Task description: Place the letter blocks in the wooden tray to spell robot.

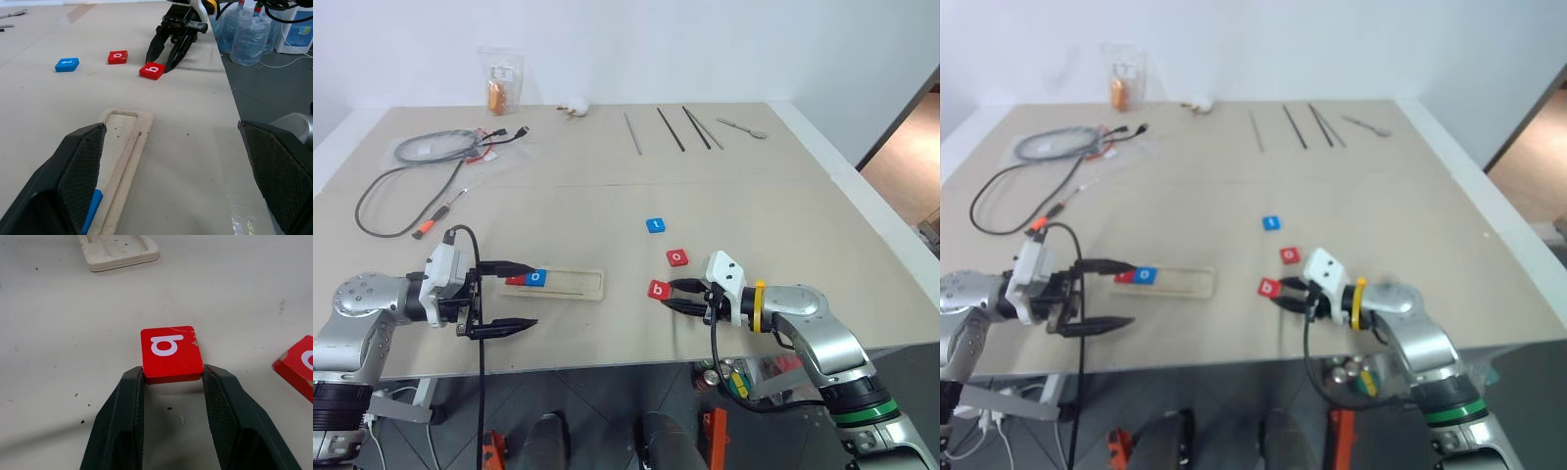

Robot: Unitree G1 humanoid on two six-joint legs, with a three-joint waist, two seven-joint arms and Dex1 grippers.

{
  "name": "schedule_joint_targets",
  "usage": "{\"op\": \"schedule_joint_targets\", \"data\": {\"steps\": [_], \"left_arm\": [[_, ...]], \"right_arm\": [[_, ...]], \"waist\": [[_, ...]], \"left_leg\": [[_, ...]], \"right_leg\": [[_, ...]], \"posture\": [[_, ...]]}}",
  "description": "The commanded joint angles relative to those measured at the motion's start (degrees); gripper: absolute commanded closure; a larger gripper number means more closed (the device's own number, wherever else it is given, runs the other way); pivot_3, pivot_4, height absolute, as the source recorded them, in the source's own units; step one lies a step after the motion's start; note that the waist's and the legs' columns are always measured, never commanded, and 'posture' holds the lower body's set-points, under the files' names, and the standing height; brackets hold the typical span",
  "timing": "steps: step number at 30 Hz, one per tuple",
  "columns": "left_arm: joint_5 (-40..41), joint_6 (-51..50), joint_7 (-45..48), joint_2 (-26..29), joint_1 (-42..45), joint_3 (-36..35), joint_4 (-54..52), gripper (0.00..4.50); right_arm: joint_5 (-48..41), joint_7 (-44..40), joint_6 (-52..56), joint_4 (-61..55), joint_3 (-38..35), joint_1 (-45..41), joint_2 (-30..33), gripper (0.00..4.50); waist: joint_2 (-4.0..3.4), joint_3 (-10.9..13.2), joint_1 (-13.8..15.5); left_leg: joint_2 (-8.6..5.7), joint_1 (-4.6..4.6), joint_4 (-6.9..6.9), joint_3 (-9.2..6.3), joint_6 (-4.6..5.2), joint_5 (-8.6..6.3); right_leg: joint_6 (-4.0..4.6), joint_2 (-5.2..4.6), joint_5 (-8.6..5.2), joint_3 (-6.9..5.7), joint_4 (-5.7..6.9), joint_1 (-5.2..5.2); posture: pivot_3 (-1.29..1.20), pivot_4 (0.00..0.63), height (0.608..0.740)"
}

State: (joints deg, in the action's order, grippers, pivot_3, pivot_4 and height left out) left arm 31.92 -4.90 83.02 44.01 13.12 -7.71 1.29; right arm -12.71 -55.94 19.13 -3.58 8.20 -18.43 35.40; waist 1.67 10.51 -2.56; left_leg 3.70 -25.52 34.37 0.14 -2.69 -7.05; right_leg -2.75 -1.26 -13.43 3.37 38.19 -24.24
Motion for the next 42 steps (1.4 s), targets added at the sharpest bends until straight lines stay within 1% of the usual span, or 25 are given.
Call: {"op": "schedule_joint_targets", "data": {"steps": [1, 5, 10, 13, 16, 18, 22, 25, 30, 34, 42], "left_arm": [[0.02, 1.23, -0.05, 0.73, 0.71, -2.03, 1.52, 0.0], [-0.17, 2.32, 0.63, 2.08, 0.49, -3.91, 4.14, 0.0], [-0.63, 4.12, 1.28, 3.73, 0.37, -6.01, 8.24, 0.0], [-1.33, 5.46, 1.21, 4.06, -0.27, -6.73, 9.88, 0.0], [-1.66, 6.31, 0.95, 3.84, -1.47, -6.91, 9.9, 0.0], [-1.8, 6.68, 0.86, 3.72, -2.11, -7.04, 9.71, 0.0], [-1.82, 6.86, 0.36, 3.4, -3.33, -7.04, 8.76, 0.0], [-1.7, 6.84, 0.02, 3.18, -4.0, -6.95, 8.14, 0.0], [-1.69, 6.92, -0.29, 2.83, -4.71, -6.72, 7.72, 0.0], [-1.84, 7.14, -0.17, 2.58, -4.59, -6.53, 8.05, 0.0], [-2.06, 7.48, 0.0, 1.99, -4.73, -6.13, 8.2, 0.0]], "right_arm": [[-1.73, 0.96, 1.24, -2.4, -1.74, -1.72, -0.78, 3.33], [-4.24, 0.83, 4.61, -3.84, -2.27, -7.0, -1.58, 3.33], [-7.75, -2.96, 8.5, -5.46, -0.08, -15.45, -2.28, 3.33], [-6.69, -3.4, 11.37, -4.62, 4.84, -20.58, -5.28, 3.33], [-2.81, -4.05, 13.08, -2.69, 12.0, -24.58, -8.18, 3.33], [-0.64, -3.44, 15.71, -0.52, 15.34, -27.3, -9.85, 3.33], [3.81, -1.18, 17.52, 5.11, 19.71, -31.92, -13.83, 3.33], [6.16, -0.25, 17.34, 8.37, 20.92, -33.68, -15.67, 3.33], [8.63, -0.95, 16.64, 10.53, 22.38, -34.85, -16.96, 3.33], [10.33, -1.29, 15.77, 12.44, 23.42, -35.48, -18.04, 3.33], [12.09, -2.09, 14.84, 15.66, 23.7, -37.74, -21.31, 3.33]], "waist": [[0.0, 0.0, -0.01], [-0.01, 0.01, -0.15], [0.0, 0.01, -0.11], [0.0, 0.01, -0.11], [0.0, 0.0, -0.18], [0.0, 0.0, -0.14], [0.02, -0.01, -0.01], [0.05, -0.03, 0.03], [0.06, -0.03, -0.03], [0.07, -0.04, -0.04], [0.07, -0.04, -0.05]], "left_leg": [[0.0, 0.0, 0.0, 0.0, 0.0, 0.0], [0.01, 0.0, -0.01, 0.0, 0.0, 0.0], [0.03, 0.0, -0.05, 0.0, 0.0, 0.0], [0.06, -0.01, -0.09, 0.0, -0.01, -0.01], [0.1, -0.02, -0.18, 0.02, -0.02, -0.01], [0.12, -0.04, -0.22, 0.02, -0.01, -0.01], [0.13, -0.16, -0.21, 0.02, -0.01, -0.01], [0.13, -0.19, -0.21, 0.02, -0.02, -0.01], [0.13, -0.24, -0.21, 0.05, -0.02, -0.01], [0.19, -0.44, -0.21, 0.04, -0.01, 0.0], [0.23, -0.56, -0.21, 0.03, 0.0, 0.0]], "right_leg": [[0.0, 0.0, 0.0, 0.0, 0.0, 0.0], [0.03, 0.02, 0.03, 0.01, 0.01, -0.07], [0.03, 0.03, 0.02, -0.02, 0.0, -0.09], [0.06, 0.02, -0.03, -0.04, -0.02, -0.09], [0.09, 0.04, -0.03, -0.05, -0.01, -0.16], [0.13, 0.05, -0.06, -0.08, -0.01, -0.21], [0.15, 0.02, -0.06, -0.14, -0.01, -0.28], [0.16, 0.01, -0.05, -0.16, -0.01, -0.3], [0.16, -0.02, -0.06, -0.18, -0.01, -0.35], [0.2, 0.08, -0.03, -0.18, 0.07, -0.64], [0.2, 0.16, -0.02, -0.17, 0.16, -0.81]], "posture": [[0.0, 0.15, 0.74], [0.0, 0.15, 0.74], [0.0, 0.15, 0.74], [0.0, 0.15, 0.74], [0.0, 0.15, 0.74], [0.0, 0.15, 0.74], [0.0, 0.15, 0.74], [0.0, 0.15, 0.74], [0.0, 0.15, 0.74], [0.0, 0.15, 0.74], [0.0, 0.15, 0.74]]}}
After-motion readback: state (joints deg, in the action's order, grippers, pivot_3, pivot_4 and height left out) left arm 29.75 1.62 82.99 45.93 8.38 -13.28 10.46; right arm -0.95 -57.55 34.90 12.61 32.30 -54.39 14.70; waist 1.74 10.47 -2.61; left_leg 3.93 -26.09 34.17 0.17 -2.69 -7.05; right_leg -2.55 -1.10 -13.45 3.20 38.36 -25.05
